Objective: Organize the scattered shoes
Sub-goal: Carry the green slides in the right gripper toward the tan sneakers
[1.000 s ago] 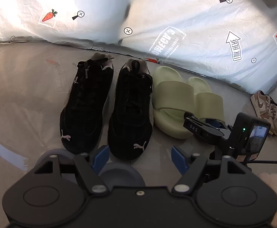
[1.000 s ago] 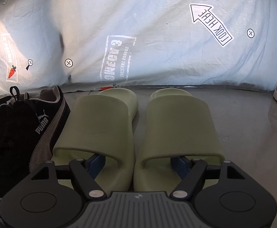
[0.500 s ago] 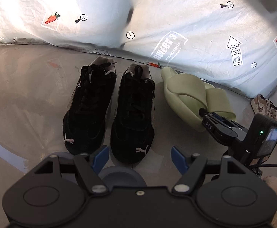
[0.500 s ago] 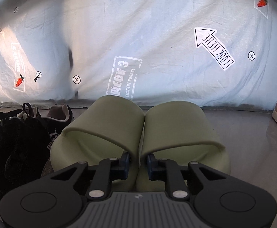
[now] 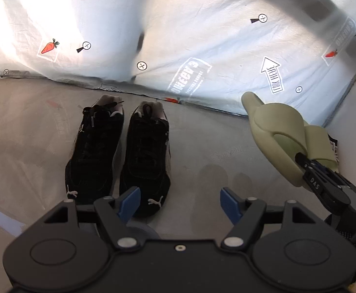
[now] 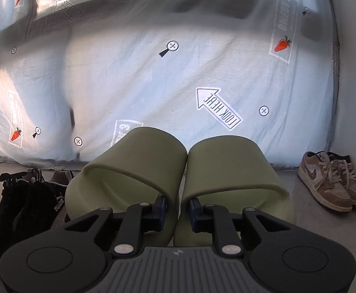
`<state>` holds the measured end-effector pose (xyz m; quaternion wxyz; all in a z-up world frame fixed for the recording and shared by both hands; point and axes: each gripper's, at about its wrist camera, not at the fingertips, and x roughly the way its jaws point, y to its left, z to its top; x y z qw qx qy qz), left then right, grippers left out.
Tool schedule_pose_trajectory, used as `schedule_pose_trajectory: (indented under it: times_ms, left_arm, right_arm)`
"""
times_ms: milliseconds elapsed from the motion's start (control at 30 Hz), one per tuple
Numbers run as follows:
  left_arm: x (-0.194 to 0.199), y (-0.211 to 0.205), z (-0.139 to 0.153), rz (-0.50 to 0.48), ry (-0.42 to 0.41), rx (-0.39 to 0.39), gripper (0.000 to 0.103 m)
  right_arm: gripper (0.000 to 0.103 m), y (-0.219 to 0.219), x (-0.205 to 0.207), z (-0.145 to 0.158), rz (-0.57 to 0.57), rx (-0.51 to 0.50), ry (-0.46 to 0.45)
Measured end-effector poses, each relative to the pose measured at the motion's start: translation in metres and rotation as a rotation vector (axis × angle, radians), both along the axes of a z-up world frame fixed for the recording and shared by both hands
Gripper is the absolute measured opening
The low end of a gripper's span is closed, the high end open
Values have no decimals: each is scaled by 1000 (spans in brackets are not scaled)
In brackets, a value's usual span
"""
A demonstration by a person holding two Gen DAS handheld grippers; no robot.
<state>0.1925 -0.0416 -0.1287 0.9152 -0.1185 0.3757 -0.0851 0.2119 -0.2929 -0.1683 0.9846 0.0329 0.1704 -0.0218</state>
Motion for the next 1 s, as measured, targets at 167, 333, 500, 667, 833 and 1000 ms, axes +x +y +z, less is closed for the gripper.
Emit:
schedule_pose_trajectory:
  times_ms: [167,333,500,667,833,1000]
  left_arm:
    - [-16,-36,7,-69,-14,-13,73]
    - [-29,-83,9,-133,-2,-24,73]
    - [-43,-138,8,-181,15,-26,73]
    - [-60,-199,4,-202,29,2,73]
    - [-71,-248,4,-185,50,26,73]
    - [-81,-283,5,-176,79,63,73]
  right_arm:
    - [22,-41,-47,26,-97,-39,-75]
    - [22,-97,-90,39,-189,-59,-105]
    - [23,-155,-121,32,-254,-85,-79]
    - [24,-231,-133,-2,-271,-69,-15]
    - [24,-287,-134,-40,-239,-43,31]
    - [24,-330,-134,-64,-177,-21,66]
